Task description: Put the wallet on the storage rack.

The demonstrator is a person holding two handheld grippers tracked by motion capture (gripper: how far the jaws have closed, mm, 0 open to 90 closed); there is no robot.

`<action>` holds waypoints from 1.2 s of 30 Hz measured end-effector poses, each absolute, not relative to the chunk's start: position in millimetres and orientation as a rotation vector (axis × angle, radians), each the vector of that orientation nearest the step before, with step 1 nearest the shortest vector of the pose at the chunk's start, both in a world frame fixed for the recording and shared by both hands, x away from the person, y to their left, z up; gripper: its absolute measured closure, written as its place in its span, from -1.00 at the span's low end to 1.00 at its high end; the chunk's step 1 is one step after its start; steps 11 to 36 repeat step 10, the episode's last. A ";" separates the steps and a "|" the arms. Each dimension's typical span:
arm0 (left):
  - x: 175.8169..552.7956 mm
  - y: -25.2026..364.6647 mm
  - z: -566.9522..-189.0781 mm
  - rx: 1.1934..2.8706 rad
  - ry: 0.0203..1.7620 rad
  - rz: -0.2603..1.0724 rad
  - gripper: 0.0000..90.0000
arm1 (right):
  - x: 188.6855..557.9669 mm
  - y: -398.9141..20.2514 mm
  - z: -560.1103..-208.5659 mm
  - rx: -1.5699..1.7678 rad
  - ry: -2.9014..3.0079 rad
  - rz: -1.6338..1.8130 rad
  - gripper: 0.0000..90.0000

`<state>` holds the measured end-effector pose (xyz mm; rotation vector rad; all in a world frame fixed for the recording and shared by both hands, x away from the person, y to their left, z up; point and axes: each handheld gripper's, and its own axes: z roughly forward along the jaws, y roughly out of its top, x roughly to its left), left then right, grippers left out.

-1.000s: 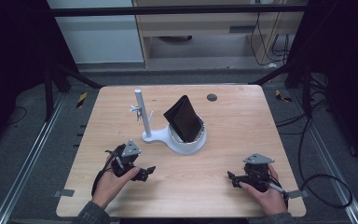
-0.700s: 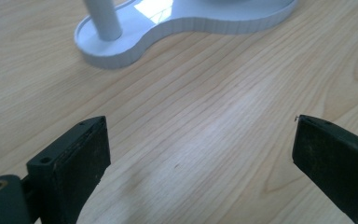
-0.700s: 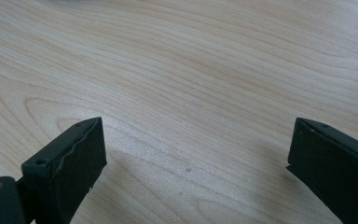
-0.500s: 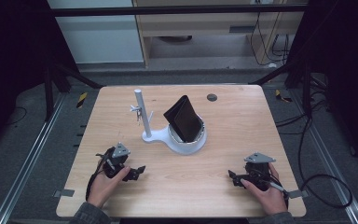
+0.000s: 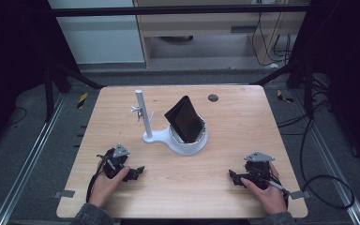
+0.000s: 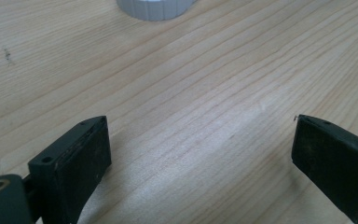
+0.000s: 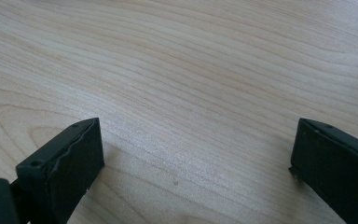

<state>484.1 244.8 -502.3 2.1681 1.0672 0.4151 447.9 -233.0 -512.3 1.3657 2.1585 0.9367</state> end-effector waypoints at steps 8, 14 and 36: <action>484.6 247.9 -508.4 2.151 1.060 0.472 -0.98 | 449.0 -231.0 -513.0 1.354 2.166 0.921 -0.99; 484.8 248.3 -508.5 2.151 1.059 0.469 -0.98 | 448.6 -230.3 -513.0 1.357 2.164 0.920 -0.99; 484.8 248.3 -508.5 2.151 1.059 0.469 -0.98 | 448.6 -230.3 -513.0 1.357 2.164 0.920 -0.99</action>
